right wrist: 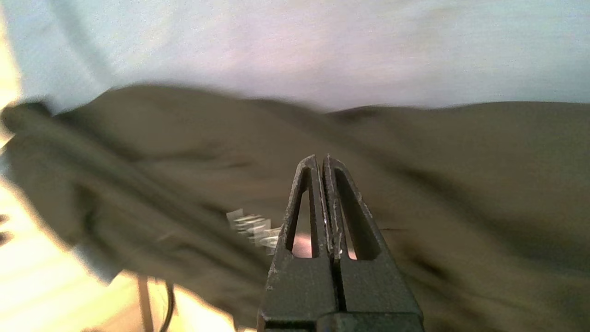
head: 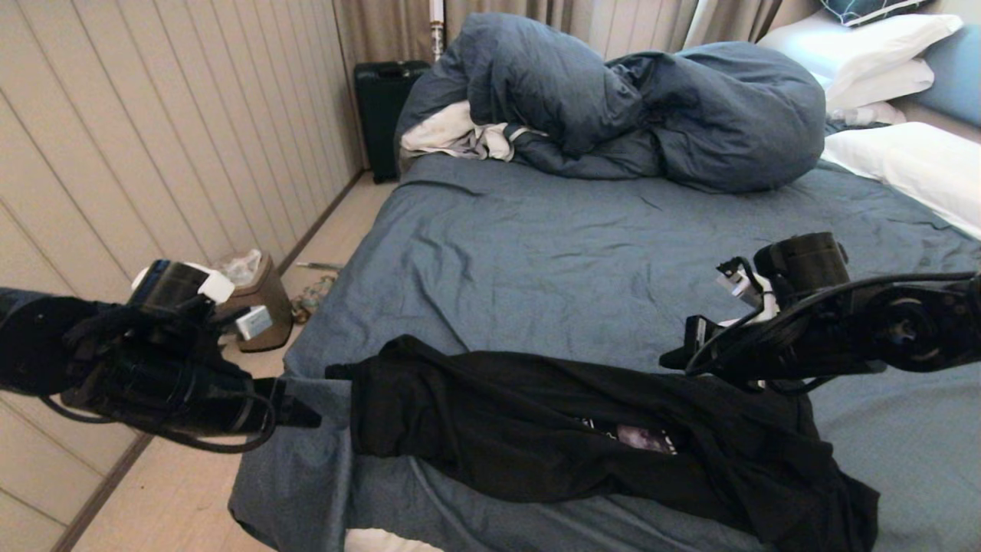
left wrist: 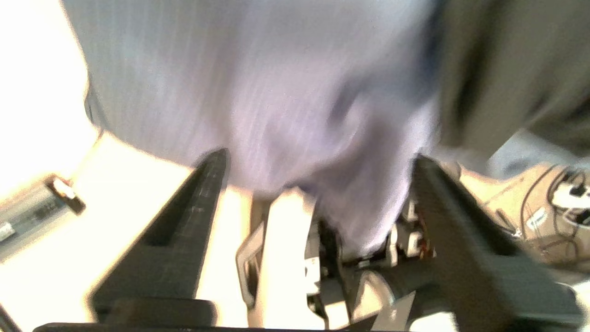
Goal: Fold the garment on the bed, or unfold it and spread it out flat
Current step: Fold the black T-shirt
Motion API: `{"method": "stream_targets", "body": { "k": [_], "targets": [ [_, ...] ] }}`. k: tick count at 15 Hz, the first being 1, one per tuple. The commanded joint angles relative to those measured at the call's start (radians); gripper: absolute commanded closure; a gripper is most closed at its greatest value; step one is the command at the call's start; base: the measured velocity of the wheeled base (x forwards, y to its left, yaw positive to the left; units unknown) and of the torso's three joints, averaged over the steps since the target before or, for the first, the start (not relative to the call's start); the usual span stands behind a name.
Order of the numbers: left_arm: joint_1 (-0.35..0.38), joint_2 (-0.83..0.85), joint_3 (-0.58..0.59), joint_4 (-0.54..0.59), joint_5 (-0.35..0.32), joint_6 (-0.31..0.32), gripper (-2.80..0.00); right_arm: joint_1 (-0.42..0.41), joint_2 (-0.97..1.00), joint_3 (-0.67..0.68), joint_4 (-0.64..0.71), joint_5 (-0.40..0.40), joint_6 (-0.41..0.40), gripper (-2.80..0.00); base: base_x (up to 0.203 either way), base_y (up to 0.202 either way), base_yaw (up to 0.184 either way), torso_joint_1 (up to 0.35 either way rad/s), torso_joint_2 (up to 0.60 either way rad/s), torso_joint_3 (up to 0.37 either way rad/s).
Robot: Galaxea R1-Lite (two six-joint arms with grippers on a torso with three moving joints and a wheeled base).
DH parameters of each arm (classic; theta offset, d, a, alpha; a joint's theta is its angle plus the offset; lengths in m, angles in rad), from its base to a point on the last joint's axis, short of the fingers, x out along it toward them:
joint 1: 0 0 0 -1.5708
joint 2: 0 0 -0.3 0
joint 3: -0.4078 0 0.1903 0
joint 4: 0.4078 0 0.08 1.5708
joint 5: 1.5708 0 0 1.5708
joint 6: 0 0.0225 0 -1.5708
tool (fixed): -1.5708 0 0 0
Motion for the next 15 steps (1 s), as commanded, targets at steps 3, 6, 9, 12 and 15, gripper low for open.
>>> {"method": "stream_targets", "body": {
  "k": [3,6,9,12,15],
  "targets": [
    [0.049,-0.051,0.192,-0.156,-0.036,0.002,0.00,0.099,0.003,-0.120,0.028,-0.009,0.013,0.00,0.000,0.000,0.000,0.000,0.00,0.000],
    [0.049,0.013,0.255,-0.251,-0.046,0.003,0.00,0.158,0.026,-0.328,0.213,-0.017,0.027,0.00,0.000,0.000,0.000,0.000,0.00,0.000],
    [0.050,0.085,0.280,-0.358,-0.048,-0.005,0.00,0.283,0.172,-0.584,0.418,-0.140,0.069,0.00,0.000,0.000,0.000,0.000,0.00,0.000],
    [0.049,0.073,0.293,-0.376,-0.048,-0.004,0.00,0.397,0.340,-0.808,0.568,-0.242,0.076,0.00,0.000,0.000,0.000,0.000,0.00,0.000],
    [0.050,0.067,0.281,-0.376,-0.044,-0.007,0.00,0.479,0.498,-0.927,0.618,-0.261,0.032,0.00,0.000,0.000,0.000,0.000,0.00,0.000]
  ]
}}
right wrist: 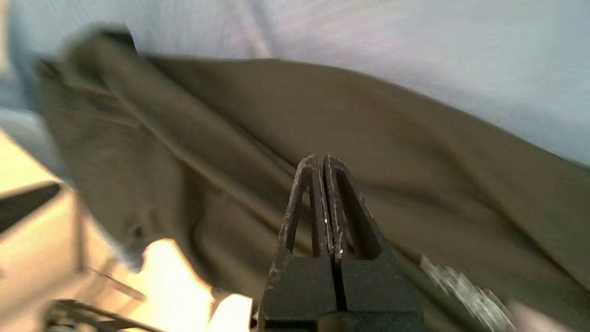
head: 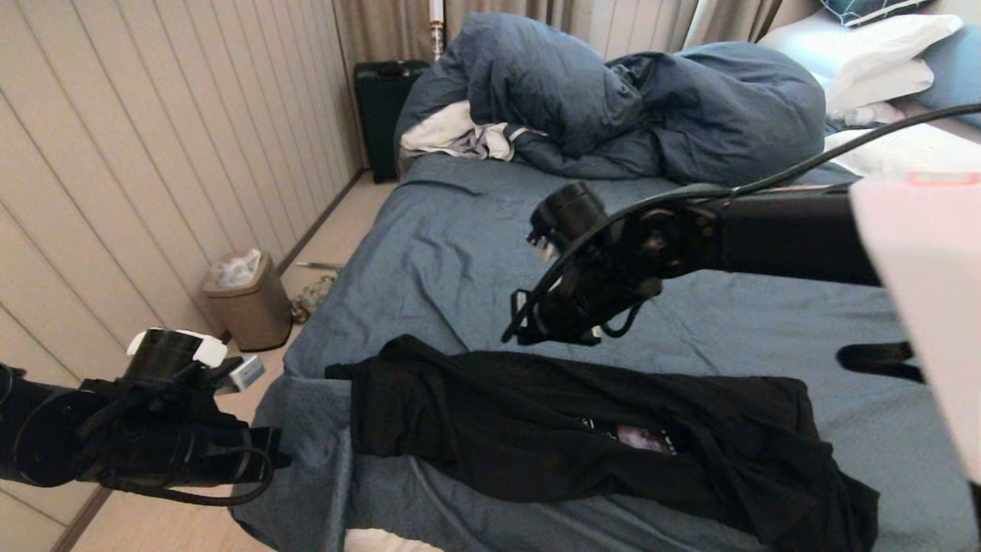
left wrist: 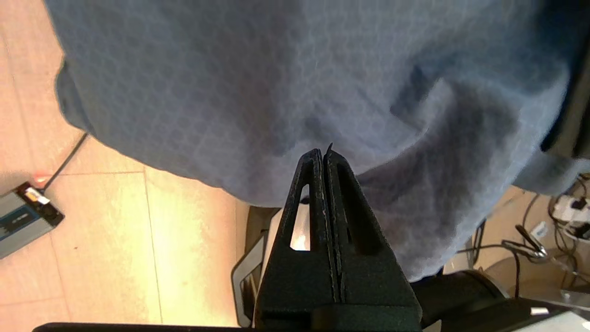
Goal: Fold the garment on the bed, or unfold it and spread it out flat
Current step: Fold the black T-shirt
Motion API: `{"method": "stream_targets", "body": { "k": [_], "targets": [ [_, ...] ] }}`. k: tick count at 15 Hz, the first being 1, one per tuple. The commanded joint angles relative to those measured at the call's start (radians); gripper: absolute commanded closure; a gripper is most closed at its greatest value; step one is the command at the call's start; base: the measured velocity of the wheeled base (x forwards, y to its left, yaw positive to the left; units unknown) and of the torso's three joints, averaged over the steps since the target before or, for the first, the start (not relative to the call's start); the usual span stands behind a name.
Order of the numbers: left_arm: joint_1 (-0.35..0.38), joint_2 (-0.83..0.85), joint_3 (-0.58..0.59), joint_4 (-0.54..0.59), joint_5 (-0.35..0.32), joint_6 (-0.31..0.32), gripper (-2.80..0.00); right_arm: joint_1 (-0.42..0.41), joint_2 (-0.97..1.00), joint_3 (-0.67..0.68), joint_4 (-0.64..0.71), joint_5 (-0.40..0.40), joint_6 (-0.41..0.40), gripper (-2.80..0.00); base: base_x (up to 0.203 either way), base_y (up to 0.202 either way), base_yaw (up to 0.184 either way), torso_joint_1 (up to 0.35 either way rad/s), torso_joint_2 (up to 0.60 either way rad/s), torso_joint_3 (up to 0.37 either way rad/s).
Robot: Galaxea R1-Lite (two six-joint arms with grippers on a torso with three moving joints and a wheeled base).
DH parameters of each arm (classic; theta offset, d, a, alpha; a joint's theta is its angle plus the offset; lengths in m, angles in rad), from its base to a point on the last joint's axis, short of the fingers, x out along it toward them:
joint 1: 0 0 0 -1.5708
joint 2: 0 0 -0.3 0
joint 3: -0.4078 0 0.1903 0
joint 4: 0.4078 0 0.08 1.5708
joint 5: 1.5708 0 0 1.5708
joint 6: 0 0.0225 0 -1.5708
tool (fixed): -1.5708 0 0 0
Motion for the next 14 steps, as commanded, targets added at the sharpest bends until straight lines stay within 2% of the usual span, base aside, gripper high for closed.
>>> {"method": "stream_targets", "body": {
  "k": [1,2,5,7,9,13,14],
  "targets": [
    [0.003,-0.014,0.000,-0.002,0.003,-0.002,0.00,0.049,0.138,-0.042,-0.043,0.002,-0.021,0.00,0.000,0.000,0.000,0.000,0.00,0.000],
    [0.013,-0.040,-0.001,-0.002,0.003,-0.004,0.00,0.063,0.157,-0.046,-0.086,0.015,-0.035,0.00,0.000,0.000,0.000,0.000,0.00,0.000],
    [0.044,-0.139,-0.007,-0.002,0.004,-0.012,0.00,0.073,0.178,-0.046,-0.148,0.135,-0.035,0.00,0.000,0.000,0.000,0.000,0.00,0.000],
    [0.072,-0.184,-0.001,-0.001,0.006,-0.020,0.00,0.079,0.196,-0.046,-0.206,0.139,-0.032,0.00,0.000,0.000,0.000,0.000,0.00,0.000],
    [0.072,-0.158,0.009,-0.002,0.004,-0.019,0.00,0.099,0.216,-0.046,-0.261,0.137,-0.028,0.00,0.000,0.000,0.000,0.000,0.00,0.000],
    [0.072,-0.054,0.011,-0.038,-0.003,-0.008,0.00,0.102,0.229,-0.047,-0.285,0.133,-0.031,0.00,0.000,0.000,0.000,0.000,0.00,0.000],
    [0.072,-0.028,0.012,-0.070,-0.003,-0.007,-2.80,0.102,0.238,-0.046,-0.293,0.133,-0.032,0.00,0.000,0.000,0.000,0.000,0.00,0.000]
  ]
}}
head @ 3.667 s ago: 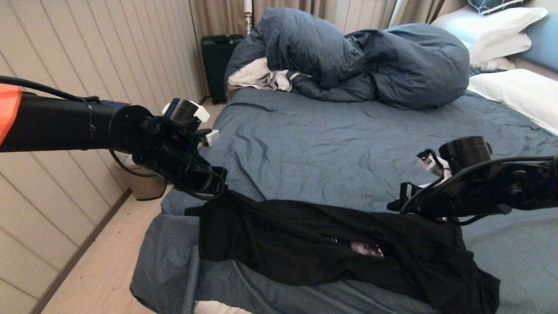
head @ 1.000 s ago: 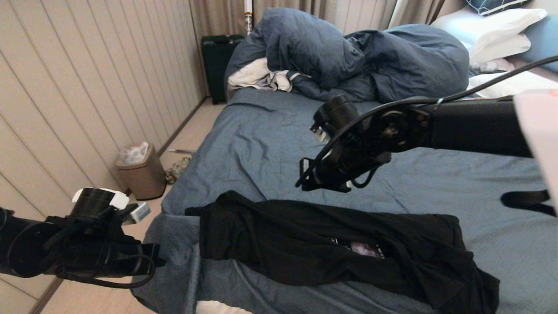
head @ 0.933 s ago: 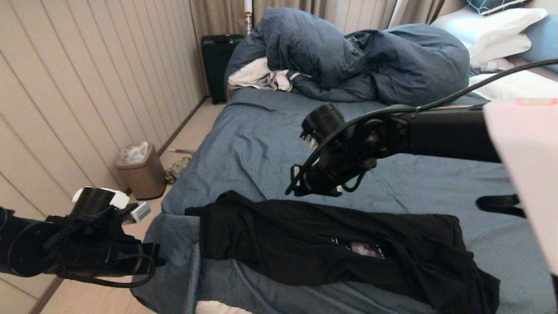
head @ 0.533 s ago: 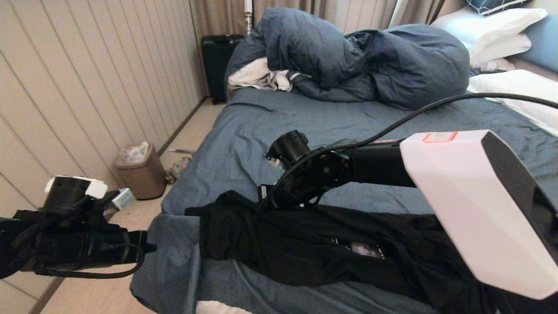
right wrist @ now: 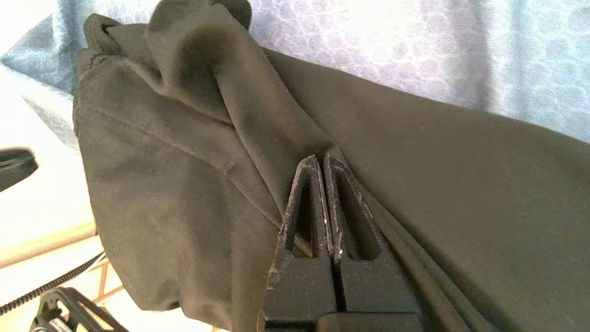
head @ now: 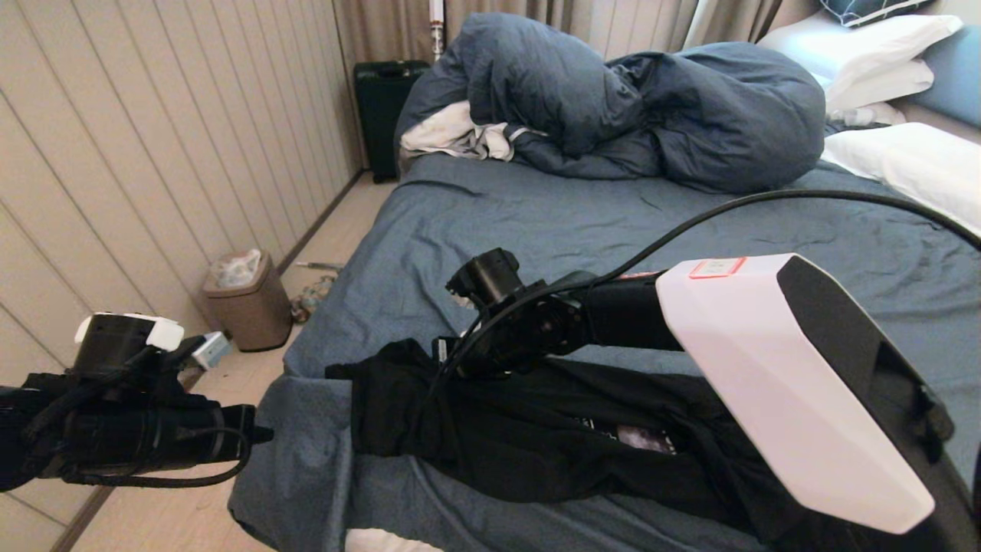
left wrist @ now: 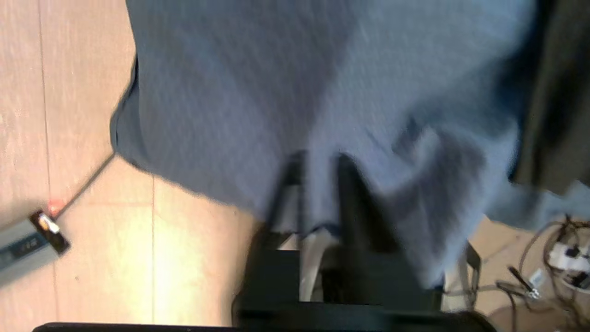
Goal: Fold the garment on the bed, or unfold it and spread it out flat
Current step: Fold the black T-shirt
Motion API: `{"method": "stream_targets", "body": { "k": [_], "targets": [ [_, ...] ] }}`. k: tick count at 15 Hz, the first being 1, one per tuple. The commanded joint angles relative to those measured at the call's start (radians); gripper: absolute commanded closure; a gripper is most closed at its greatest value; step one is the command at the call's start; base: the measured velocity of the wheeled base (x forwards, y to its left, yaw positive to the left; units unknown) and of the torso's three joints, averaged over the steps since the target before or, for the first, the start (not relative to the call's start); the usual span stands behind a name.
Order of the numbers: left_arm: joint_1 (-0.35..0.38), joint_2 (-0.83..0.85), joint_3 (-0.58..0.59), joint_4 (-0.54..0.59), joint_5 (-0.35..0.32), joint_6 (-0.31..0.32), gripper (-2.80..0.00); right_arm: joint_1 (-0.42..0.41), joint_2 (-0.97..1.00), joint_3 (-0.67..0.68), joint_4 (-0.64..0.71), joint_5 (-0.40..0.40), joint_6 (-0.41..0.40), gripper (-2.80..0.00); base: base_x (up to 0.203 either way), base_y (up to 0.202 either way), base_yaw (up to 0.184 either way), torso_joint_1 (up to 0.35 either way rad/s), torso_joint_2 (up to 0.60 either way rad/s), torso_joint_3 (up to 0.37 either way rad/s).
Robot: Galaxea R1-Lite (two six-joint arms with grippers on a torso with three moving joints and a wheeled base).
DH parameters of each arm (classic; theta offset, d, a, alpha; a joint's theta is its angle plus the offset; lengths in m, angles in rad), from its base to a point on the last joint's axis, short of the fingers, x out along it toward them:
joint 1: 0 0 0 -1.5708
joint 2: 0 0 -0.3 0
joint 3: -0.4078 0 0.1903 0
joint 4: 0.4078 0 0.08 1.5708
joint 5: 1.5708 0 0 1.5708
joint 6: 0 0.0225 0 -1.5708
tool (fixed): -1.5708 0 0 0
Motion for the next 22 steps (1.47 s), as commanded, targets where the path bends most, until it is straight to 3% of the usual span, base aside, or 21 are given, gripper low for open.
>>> {"method": "stream_targets", "body": {
  "k": [1,4,12,13,17,22],
  "targets": [
    [-0.001,0.092,0.001,-0.051,-0.002,-0.001,-2.80,-0.002,0.024,0.001,-0.017,0.001,0.003,0.00,0.000,0.000,0.000,0.000,0.00,0.000],
    [-0.007,0.192,-0.001,-0.135,0.004,0.000,-2.80,-0.011,0.064,0.000,-0.060,0.000,-0.001,0.00,0.000,0.000,0.000,0.000,0.00,0.000],
    [-0.023,0.246,0.001,-0.189,-0.003,0.000,-2.80,-0.019,0.106,0.000,-0.105,0.002,-0.003,0.00,0.000,0.000,0.000,0.000,0.00,0.000],
    [-0.023,0.245,0.002,-0.189,-0.003,0.000,0.00,-0.019,0.110,0.000,-0.110,0.002,-0.003,0.00,0.000,0.000,0.000,0.000,0.00,0.000],
    [-0.025,0.201,0.060,-0.227,-0.005,0.000,0.00,-0.028,0.113,0.000,-0.123,0.002,-0.005,0.00,0.000,0.000,0.000,0.000,0.00,0.000],
    [-0.100,0.181,0.211,-0.405,0.010,0.014,0.00,-0.046,0.111,0.000,-0.123,0.003,-0.005,0.00,0.000,0.000,0.000,0.000,0.00,0.000]
  ]
}}
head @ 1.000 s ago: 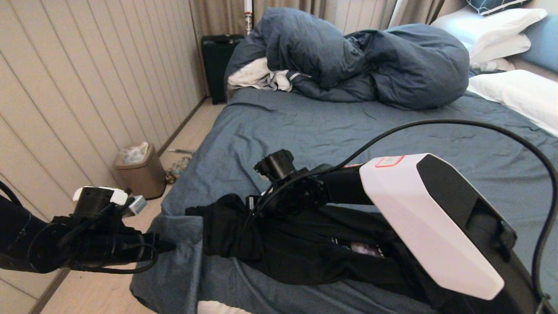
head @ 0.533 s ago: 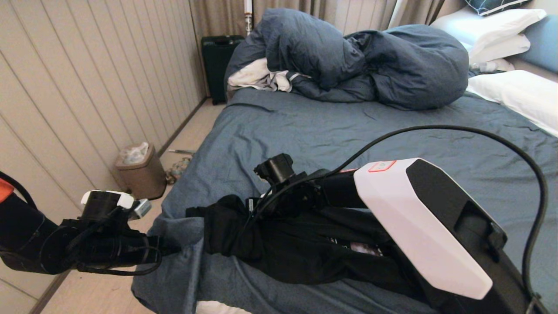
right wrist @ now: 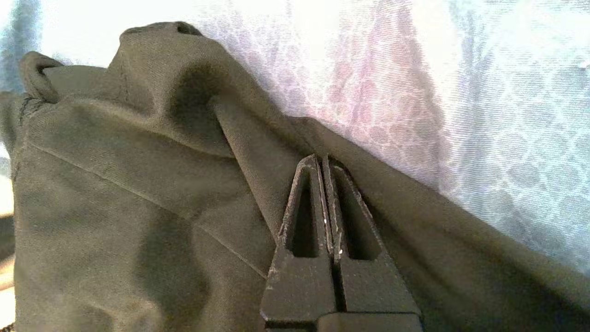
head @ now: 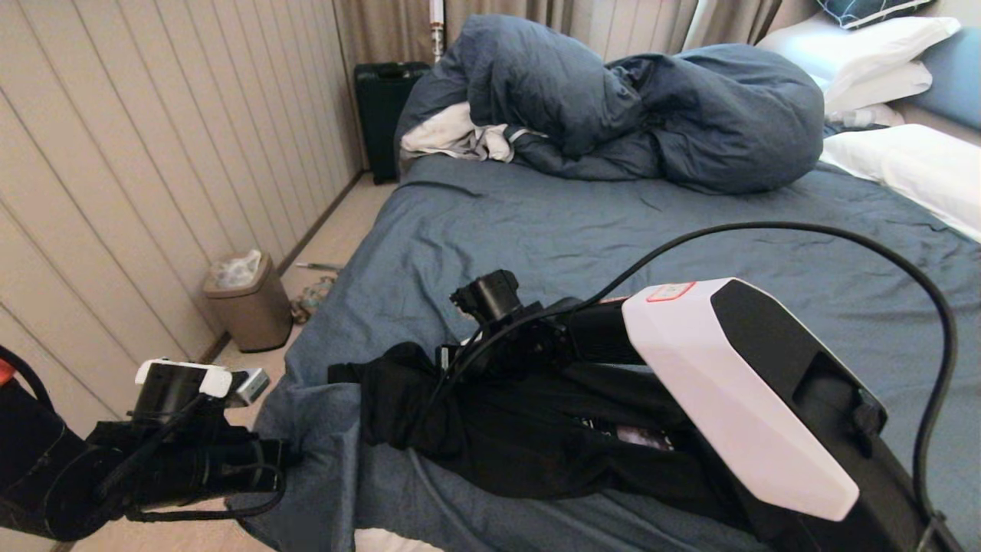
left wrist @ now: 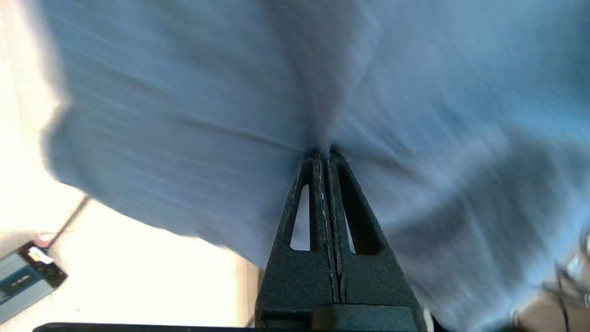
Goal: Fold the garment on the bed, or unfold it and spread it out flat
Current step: Fold the black T-shirt
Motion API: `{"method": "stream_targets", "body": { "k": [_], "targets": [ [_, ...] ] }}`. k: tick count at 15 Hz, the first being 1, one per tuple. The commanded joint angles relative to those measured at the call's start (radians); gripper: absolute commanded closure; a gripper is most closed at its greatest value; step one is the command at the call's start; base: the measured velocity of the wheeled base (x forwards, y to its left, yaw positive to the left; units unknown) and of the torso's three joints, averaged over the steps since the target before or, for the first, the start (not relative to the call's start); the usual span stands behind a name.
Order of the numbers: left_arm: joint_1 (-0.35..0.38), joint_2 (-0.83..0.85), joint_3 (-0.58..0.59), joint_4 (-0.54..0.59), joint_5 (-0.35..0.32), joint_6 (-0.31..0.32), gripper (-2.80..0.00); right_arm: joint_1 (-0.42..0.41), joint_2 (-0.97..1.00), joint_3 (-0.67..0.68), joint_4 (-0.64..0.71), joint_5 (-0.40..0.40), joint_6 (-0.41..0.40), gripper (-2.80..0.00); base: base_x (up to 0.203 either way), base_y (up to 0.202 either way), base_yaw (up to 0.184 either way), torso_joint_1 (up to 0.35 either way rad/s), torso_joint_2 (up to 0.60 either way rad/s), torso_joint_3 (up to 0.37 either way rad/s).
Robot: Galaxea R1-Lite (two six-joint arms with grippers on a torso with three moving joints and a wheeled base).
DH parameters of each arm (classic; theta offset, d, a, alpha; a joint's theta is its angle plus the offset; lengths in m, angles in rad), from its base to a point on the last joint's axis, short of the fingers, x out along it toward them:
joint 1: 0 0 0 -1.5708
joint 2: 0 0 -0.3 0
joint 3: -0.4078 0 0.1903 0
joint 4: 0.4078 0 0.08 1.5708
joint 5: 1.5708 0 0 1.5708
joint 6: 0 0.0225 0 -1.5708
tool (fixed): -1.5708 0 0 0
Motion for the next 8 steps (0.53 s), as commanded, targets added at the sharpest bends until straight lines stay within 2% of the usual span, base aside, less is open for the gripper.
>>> {"method": "stream_targets", "body": {
  "k": [1,4,8],
  "targets": [
    [-0.015,-0.016,0.040,-0.020,0.001,0.001,0.00,-0.004,0.003,0.000,0.003,0.000,0.002,0.00,0.000,0.000,0.000,0.000,0.00,0.000],
    [-0.016,-0.078,0.116,-0.021,0.001,0.015,0.00,-0.012,0.005,0.000,0.001,0.000,0.002,0.00,0.000,0.000,0.000,0.000,0.00,0.000],
    [-0.007,-0.163,0.290,-0.023,0.001,0.158,0.00,-0.027,0.004,0.000,0.001,0.002,0.002,0.00,0.000,0.000,0.000,0.000,0.00,0.000]
  ]
}}
